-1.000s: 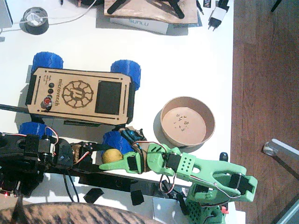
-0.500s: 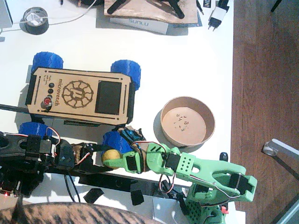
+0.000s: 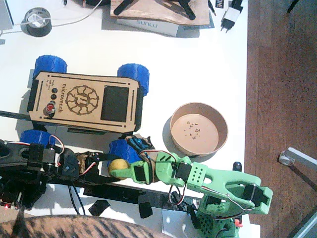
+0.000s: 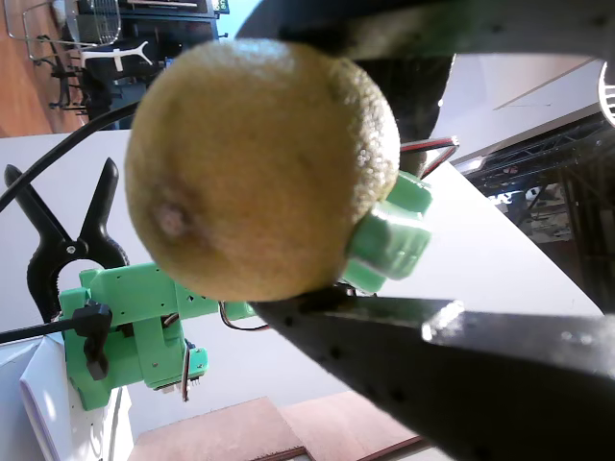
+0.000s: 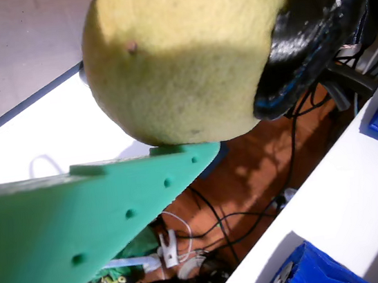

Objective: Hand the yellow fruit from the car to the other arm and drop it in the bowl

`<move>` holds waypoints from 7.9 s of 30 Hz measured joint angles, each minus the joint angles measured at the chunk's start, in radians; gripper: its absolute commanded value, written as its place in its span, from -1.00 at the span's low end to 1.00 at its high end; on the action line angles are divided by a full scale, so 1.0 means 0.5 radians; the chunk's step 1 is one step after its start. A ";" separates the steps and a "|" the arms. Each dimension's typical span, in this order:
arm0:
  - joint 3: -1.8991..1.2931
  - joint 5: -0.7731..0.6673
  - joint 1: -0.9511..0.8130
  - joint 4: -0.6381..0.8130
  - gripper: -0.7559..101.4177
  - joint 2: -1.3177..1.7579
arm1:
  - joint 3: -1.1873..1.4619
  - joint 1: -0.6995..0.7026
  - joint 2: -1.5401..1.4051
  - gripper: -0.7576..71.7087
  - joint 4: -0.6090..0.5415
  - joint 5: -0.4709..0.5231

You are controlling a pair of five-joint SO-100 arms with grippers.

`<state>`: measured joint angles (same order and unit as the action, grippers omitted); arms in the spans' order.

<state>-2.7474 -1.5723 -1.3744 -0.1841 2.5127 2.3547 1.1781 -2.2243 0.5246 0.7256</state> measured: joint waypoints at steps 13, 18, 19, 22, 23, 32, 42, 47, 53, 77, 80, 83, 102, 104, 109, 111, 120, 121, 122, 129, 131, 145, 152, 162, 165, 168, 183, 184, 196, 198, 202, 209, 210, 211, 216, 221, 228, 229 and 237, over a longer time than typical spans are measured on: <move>0.006 0.000 0.000 0.003 0.08 -0.003 | 0.006 -0.040 0.000 -0.98 0.012 -0.028; 0.006 0.000 0.000 0.003 0.16 -0.003 | 0.009 -0.058 -0.012 -0.98 0.012 -0.028; 0.006 0.000 0.000 0.003 0.16 -0.003 | 0.009 -0.067 -0.012 -0.98 0.012 -0.028; 0.006 0.000 0.000 0.003 0.16 -0.003 | 0.009 -0.120 -0.015 -0.98 0.012 -0.058; 0.006 0.000 0.000 0.003 0.15 -0.003 | 0.009 -0.147 -0.025 -0.98 0.012 -0.074; 0.006 0.000 0.025 -0.242 0.07 0.095 | 0.009 -0.546 -0.163 -0.98 0.089 -0.209; 0.006 0.000 0.430 -1.460 -0.07 1.037 | -0.089 -1.114 -0.218 -0.98 0.107 -0.546; 0.006 0.000 0.758 -1.718 -0.03 0.899 | -0.153 -1.350 -0.123 -0.98 0.107 -0.739; 0.009 0.000 1.175 -1.976 0.01 0.607 | -0.304 -1.608 0.169 -0.98 0.221 -1.037; -0.052 1.960 2.786 -2.310 -0.98 0.933 | -1.037 -2.209 1.387 -0.98 0.758 -1.390; -0.212 1.970 2.807 -2.233 -0.97 0.969 | -1.104 -2.221 1.488 -0.98 0.770 -1.396; -0.436 1.988 2.804 -2.068 -0.98 1.003 | -1.150 -2.224 1.565 -0.98 0.770 -1.402; -0.641 1.988 2.807 -1.930 -0.98 0.982 | -1.239 -2.224 1.651 -0.25 0.838 -1.439; -0.641 1.988 2.810 -1.914 -0.98 0.957 | -1.239 -2.224 1.651 -0.26 0.838 -1.439; -0.693 1.988 2.810 -1.917 -0.98 1.077 | -1.239 -2.224 1.651 -0.33 0.847 -1.442; -0.718 1.988 2.810 -1.942 -0.98 1.175 | -1.233 -2.224 1.644 -0.48 0.847 -1.442; -0.730 1.988 2.810 -2.019 -0.98 1.399 | -0.847 -2.077 1.132 -0.97 0.807 -1.445; -0.730 1.988 2.810 -2.022 -0.98 1.402 | -0.773 -2.071 1.031 -0.97 0.785 -1.448; -0.730 1.988 2.810 -2.022 -0.98 1.402 | -0.681 -2.059 0.927 -0.97 0.746 -1.448; -0.730 1.988 2.810 -2.022 -0.98 1.408 | 0.061 -1.936 -0.104 -0.98 0.509 -1.448; -0.730 1.988 2.810 -2.022 -0.98 1.408 | 0.227 -1.908 -0.408 -0.98 0.509 -1.448; -0.730 1.988 2.810 -2.022 -0.98 1.408 | 0.871 -2.108 -1.951 -0.98 0.761 -1.611; -0.730 1.988 2.810 -2.022 -0.98 1.408 | 0.957 -2.252 -2.037 -0.98 0.822 -1.684; -0.730 1.988 2.810 -2.022 -0.98 1.408 | 1.074 -2.249 -2.031 -0.98 1.003 -1.764; -0.730 1.988 2.810 -2.022 -0.98 1.408 | 1.092 -2.264 -2.037 -0.98 1.025 -1.764; -0.730 1.988 2.810 -2.022 -0.98 1.408 | 1.114 -2.261 -2.034 -0.98 1.040 -1.746; -0.730 1.988 2.810 -2.022 -0.97 1.408 | 1.209 -2.132 -2.037 -0.98 1.058 -1.654; -0.730 1.988 2.810 -2.022 -0.97 1.408 | 1.212 -2.132 -2.037 -0.98 1.058 -1.647; -0.730 1.988 2.810 -2.022 -0.97 1.408 | 1.258 -2.098 -2.037 -0.98 1.058 -1.601; -0.730 1.988 2.810 -2.022 -0.97 1.408 | 1.258 -2.095 -2.037 -0.98 1.058 -1.601; -0.730 1.988 2.810 -2.022 -0.98 1.408 | 1.258 -2.095 -2.037 -0.98 1.058 -1.601; -0.730 1.988 2.810 -2.022 -0.98 1.408 | 1.267 -2.095 -2.037 -0.98 1.058 -1.598; -0.730 1.988 2.810 -2.022 -0.98 1.408 | 1.267 -2.095 -2.037 -0.98 1.058 -1.598; -0.730 1.988 2.810 -2.022 -0.98 1.408 | 1.267 -2.095 -2.037 -0.98 1.058 -1.598; -0.730 1.988 2.810 -2.022 -0.98 1.408 | 1.267 -2.095 -2.037 -0.98 1.058 -1.598; -0.730 1.988 2.810 -2.022 -0.98 1.408 | 1.267 -2.086 -2.037 -0.98 1.058 -1.580; -0.730 1.988 2.810 -2.022 -0.98 1.414 | 1.267 -2.056 -2.037 -0.98 1.058 -1.580; -0.730 1.988 2.810 -2.022 -0.98 1.414 | 1.267 -2.056 -2.037 -0.98 1.058 -1.580; -0.730 1.988 2.810 -2.022 -0.98 1.414 | 1.267 -2.056 -2.037 -0.98 1.058 -1.580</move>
<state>-3.1124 -0.5783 0.0307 -1.1950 3.2198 2.9882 0.1503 -3.2428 1.0538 -0.0644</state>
